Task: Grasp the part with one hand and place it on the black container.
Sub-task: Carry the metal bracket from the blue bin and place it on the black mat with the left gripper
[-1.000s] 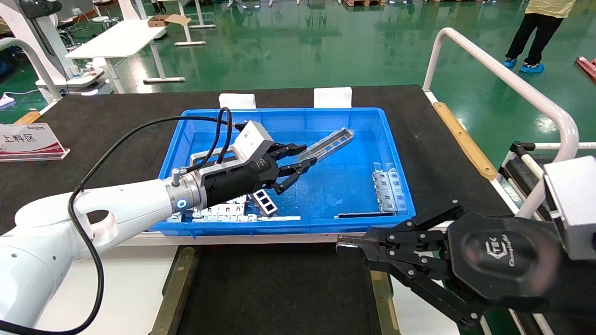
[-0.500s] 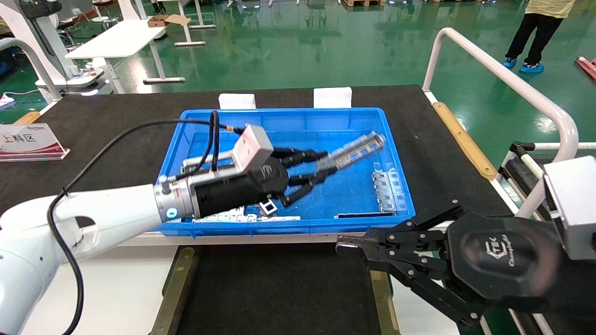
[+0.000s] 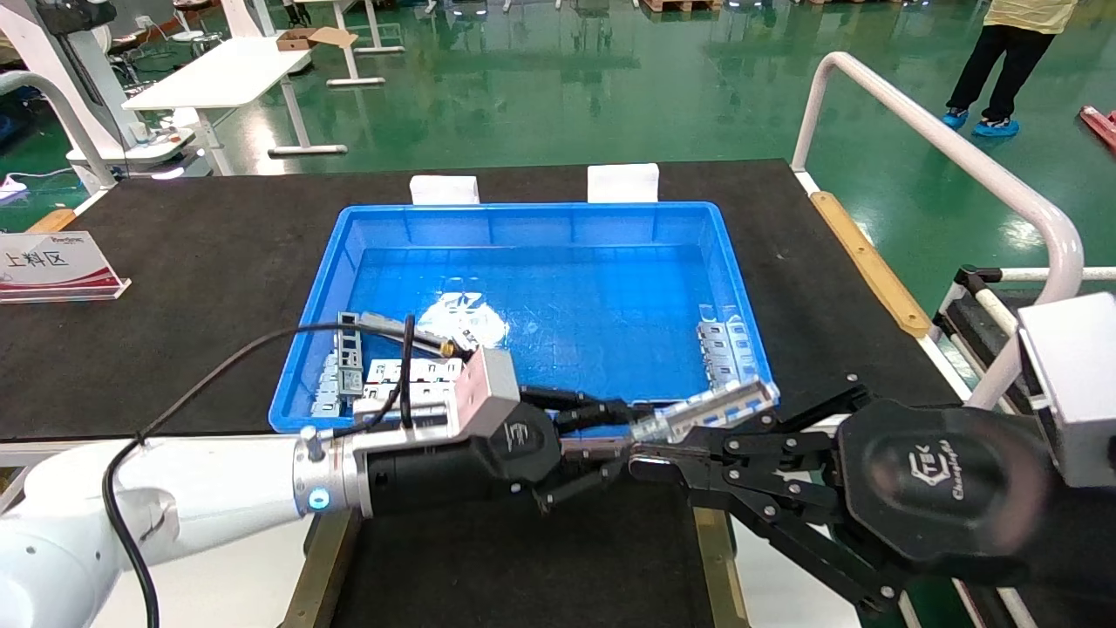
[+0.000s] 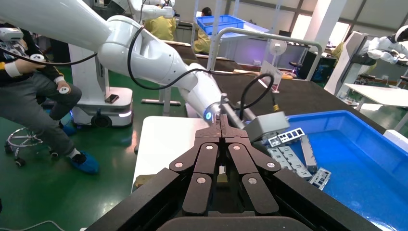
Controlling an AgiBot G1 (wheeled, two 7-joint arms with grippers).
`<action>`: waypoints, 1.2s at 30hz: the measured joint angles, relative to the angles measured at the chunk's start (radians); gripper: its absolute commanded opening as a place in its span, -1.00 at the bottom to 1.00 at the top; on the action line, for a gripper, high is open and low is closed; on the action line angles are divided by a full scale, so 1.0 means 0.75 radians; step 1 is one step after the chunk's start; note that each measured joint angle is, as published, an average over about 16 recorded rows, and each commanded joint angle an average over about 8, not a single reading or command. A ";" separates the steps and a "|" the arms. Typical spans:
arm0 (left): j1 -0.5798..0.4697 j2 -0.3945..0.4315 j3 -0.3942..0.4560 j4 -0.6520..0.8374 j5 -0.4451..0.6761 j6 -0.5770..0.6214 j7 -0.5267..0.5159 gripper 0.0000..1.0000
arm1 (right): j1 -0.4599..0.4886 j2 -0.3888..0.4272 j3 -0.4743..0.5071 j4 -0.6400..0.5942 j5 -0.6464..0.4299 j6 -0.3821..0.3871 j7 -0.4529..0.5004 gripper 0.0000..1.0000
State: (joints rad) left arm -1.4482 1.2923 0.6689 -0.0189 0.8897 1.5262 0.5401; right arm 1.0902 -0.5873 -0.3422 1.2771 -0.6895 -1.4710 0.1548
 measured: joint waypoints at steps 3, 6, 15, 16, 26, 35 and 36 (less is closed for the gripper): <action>0.032 -0.009 0.001 0.006 0.001 0.024 -0.010 -1.00 | 0.000 0.000 0.000 0.000 0.000 0.000 0.000 -1.00; 0.067 -0.021 0.000 0.009 -0.001 0.042 -0.022 -1.00 | 0.000 0.000 0.000 0.000 0.000 0.000 0.000 -1.00; 0.198 -0.065 -0.001 -0.002 -0.006 0.067 -0.069 -1.00 | 0.000 0.000 0.000 0.000 0.000 0.000 0.000 -1.00; 0.215 -0.069 -0.002 -0.005 -0.008 0.068 -0.075 -1.00 | 0.000 0.000 0.000 0.000 0.000 0.000 0.000 -1.00; 0.373 -0.097 -0.021 -0.018 -0.044 0.050 -0.125 -1.00 | 0.000 0.000 -0.001 0.000 0.000 0.000 0.000 -1.00; 0.467 -0.095 -0.056 0.029 -0.097 -0.033 -0.124 -1.00 | 0.000 0.000 -0.001 0.000 0.001 0.000 0.000 -1.00; 0.475 -0.094 -0.060 0.035 -0.104 -0.044 -0.123 -1.00 | 0.000 0.000 -0.001 0.000 0.001 0.000 0.000 -1.00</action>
State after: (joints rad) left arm -1.0923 1.2220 0.6235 0.0074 0.8120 1.4929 0.4482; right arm 1.0904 -0.5870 -0.3430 1.2771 -0.6890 -1.4707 0.1544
